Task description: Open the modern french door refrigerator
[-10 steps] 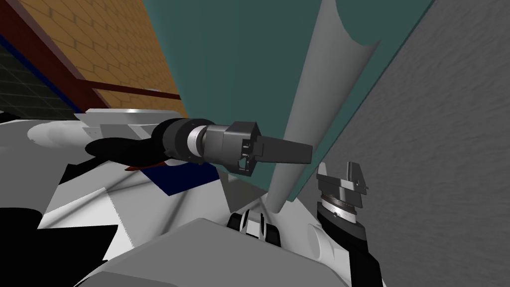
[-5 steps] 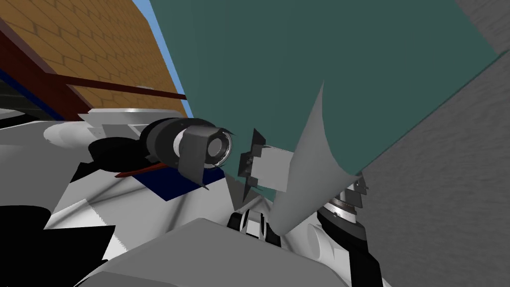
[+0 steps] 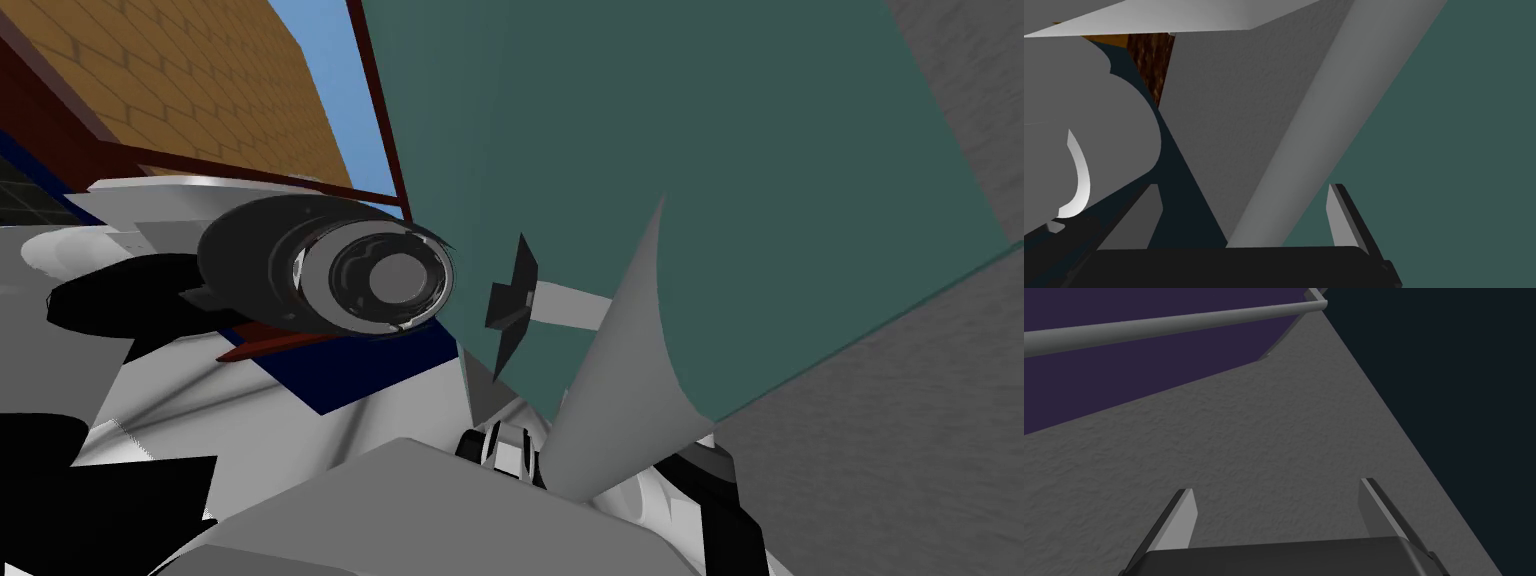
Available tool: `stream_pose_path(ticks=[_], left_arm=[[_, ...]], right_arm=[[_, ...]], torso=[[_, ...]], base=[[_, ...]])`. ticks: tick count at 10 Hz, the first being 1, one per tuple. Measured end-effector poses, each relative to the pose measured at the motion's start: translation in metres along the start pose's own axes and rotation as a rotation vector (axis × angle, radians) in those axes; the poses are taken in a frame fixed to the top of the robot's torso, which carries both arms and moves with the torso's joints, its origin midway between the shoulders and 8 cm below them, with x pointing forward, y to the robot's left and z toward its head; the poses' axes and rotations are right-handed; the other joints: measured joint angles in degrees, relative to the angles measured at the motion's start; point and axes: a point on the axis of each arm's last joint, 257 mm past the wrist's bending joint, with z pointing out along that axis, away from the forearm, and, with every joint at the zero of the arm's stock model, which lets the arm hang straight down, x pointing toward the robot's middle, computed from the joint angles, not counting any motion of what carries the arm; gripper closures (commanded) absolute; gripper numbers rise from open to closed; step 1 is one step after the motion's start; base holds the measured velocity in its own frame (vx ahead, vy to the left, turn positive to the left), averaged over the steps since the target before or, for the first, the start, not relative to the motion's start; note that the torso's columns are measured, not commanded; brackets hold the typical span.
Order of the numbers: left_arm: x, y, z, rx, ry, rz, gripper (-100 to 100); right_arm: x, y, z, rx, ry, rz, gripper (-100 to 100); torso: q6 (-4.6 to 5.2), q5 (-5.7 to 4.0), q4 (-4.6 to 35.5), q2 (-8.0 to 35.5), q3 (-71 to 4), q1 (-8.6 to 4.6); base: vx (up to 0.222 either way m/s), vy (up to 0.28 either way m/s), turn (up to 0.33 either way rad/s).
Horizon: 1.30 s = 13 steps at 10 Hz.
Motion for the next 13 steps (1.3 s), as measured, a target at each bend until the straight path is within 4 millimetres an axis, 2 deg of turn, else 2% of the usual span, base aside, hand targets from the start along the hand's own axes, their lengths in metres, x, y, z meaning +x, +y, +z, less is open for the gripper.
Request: stream_pose_path(ticks=[3, 7, 8, 13], left_arm=[[-0.012, -0.013, 0.001, -0.007, 0.002, 0.000, -100], [-0.023, -0.028, 0.002, -0.026, -0.004, -0.009, -100], [-0.024, -0.028, 0.002, -0.025, -0.004, -0.011, 0], [-0.024, -0.026, 0.001, -0.030, -0.007, -0.014, 0]], right_arm=[[0.000, 0.000, 0.000, 0.000, 0.000, 0.000, 0], [0.000, 0.000, 0.000, 0.000, 0.000, 0.000, 0], [0.000, 0.000, 0.000, 0.000, 0.000, 0.000, 0], [0.000, 0.000, 0.000, 0.000, 0.000, 0.000, 0]], torso=[[-0.03, 0.24, 0.22, 0.76, 0.64, 0.78], [-0.02, 0.31, 0.48, 1.25, 0.94, 0.86], [-0.02, 0.25, 0.43, 1.15, 0.86, 0.70], [0.00, 0.15, 0.26, 0.83, 0.68, 0.52]], base=[[0.015, -0.020, 0.026], [0.000, 0.000, 0.001], [0.000, 0.000, 0.000], [0.000, 0.000, 0.000]])
